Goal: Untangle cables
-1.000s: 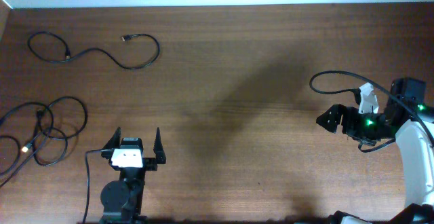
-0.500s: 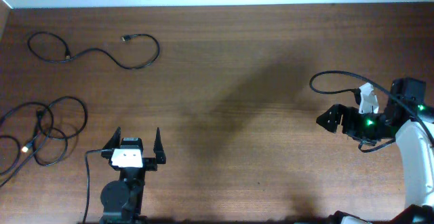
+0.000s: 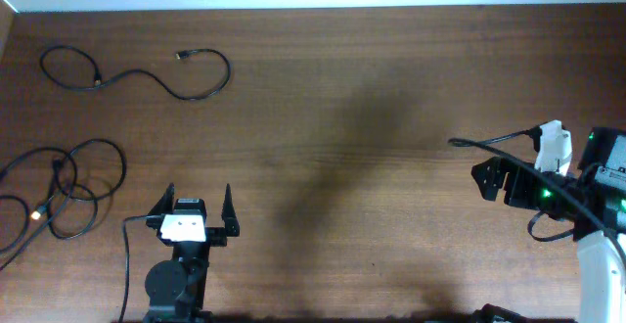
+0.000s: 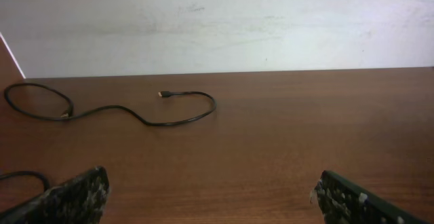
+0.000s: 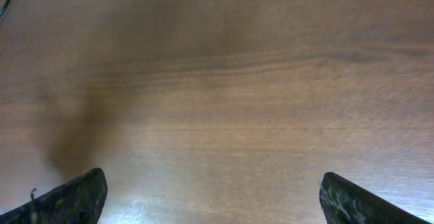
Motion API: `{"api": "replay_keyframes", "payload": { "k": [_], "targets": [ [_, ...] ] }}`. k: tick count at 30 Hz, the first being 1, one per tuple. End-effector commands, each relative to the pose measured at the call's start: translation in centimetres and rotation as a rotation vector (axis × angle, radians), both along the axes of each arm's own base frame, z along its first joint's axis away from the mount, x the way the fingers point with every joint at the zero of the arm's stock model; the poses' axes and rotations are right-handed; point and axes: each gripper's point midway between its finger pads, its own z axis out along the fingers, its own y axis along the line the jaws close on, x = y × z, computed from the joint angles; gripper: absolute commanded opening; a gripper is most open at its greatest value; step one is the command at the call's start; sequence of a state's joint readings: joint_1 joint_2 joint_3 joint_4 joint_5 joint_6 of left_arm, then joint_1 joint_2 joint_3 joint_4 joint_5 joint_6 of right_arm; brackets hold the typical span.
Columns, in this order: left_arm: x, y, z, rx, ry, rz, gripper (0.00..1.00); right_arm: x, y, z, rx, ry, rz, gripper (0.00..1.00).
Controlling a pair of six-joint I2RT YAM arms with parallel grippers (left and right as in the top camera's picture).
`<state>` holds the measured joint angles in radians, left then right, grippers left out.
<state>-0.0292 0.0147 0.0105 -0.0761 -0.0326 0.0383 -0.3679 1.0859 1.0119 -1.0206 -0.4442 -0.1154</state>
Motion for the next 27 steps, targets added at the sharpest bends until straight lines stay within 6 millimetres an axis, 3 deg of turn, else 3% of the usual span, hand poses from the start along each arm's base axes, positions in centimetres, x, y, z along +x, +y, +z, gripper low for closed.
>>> {"api": "replay_keyframes", "payload": {
  "k": [1, 7, 11, 16, 24, 27],
  "targets": [
    [-0.1, -0.2, 0.0, 0.014, 0.0, -0.013, 0.98, 0.2, -0.7, 1.9, -0.069, -0.096, -0.015, 0.99],
    [-0.1, -0.2, 0.0, 0.014, 0.0, -0.013, 0.98, 0.1, 0.6, 2.1, -0.115, -0.242, 0.03, 0.99],
    [-0.1, -0.2, 0.0, 0.014, 0.0, -0.013, 0.99, 1.7, 2.7, 1.9, -0.157, -0.482, 0.117, 0.99],
    [-0.1, -0.2, 0.0, 0.014, 0.0, -0.013, 0.98, 1.7, 4.9, 0.5, -0.184, -0.713, 0.196, 0.99],
    [-0.1, -0.2, 0.0, 0.014, 0.0, -0.013, 0.98, -0.1, 5.4, -0.7, -0.217, -1.048, 0.156, 0.99],
    [-0.1, -0.2, 0.0, 0.014, 0.0, -0.013, 0.99, -0.5, 4.9, -0.1, -0.241, -1.066, 0.124, 0.99]
  ]
}}
